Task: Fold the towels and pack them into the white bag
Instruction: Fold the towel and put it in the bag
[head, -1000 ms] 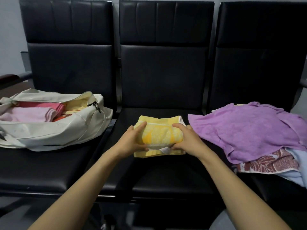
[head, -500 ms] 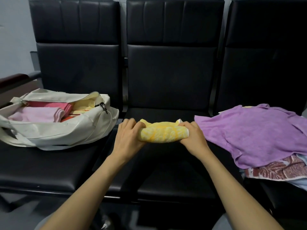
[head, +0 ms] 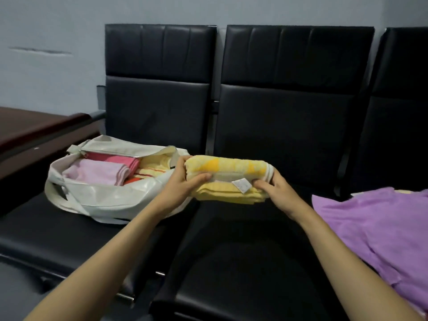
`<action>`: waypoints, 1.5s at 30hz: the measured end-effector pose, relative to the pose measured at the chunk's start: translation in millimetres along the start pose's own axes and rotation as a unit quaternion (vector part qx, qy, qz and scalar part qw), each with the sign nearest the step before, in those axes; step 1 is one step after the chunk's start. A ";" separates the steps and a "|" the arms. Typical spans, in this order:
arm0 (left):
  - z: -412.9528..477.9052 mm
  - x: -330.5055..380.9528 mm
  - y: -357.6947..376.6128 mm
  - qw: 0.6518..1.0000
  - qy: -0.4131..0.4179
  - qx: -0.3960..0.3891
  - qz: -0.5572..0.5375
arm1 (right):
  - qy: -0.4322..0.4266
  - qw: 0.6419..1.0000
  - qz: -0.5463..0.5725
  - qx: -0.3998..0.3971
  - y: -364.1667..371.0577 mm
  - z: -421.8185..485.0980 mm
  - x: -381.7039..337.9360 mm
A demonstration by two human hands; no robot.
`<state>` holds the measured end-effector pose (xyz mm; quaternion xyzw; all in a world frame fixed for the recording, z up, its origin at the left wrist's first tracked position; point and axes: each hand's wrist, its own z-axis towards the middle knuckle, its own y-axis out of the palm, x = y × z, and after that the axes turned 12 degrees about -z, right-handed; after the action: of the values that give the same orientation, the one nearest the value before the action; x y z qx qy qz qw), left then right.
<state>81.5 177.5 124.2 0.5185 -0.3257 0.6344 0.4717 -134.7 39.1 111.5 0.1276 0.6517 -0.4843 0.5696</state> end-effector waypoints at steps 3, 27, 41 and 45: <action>15.6 -7.1 -28.8 0.997 -0.039 0.060 -0.036 | -0.016 0.999 -0.028 -0.001 25.7 33.9 -10.2; 118.0 -21.1 -239.4 0.892 -0.206 0.231 0.330 | 0.173 0.972 -0.037 -0.157 224.2 217.4 -107.0; 115.0 -36.6 -229.0 0.912 -0.179 0.213 0.302 | 0.175 0.966 -0.146 -0.123 212.0 225.8 -84.6; 126.9 -51.2 -215.3 0.885 -0.221 0.192 0.363 | 0.180 0.965 -0.153 -0.114 207.6 225.5 -77.0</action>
<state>328.4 123.4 90.1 0.5710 -0.4588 0.6806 0.0155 178.5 -2.9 104.0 0.0459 0.8065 -0.4569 0.3726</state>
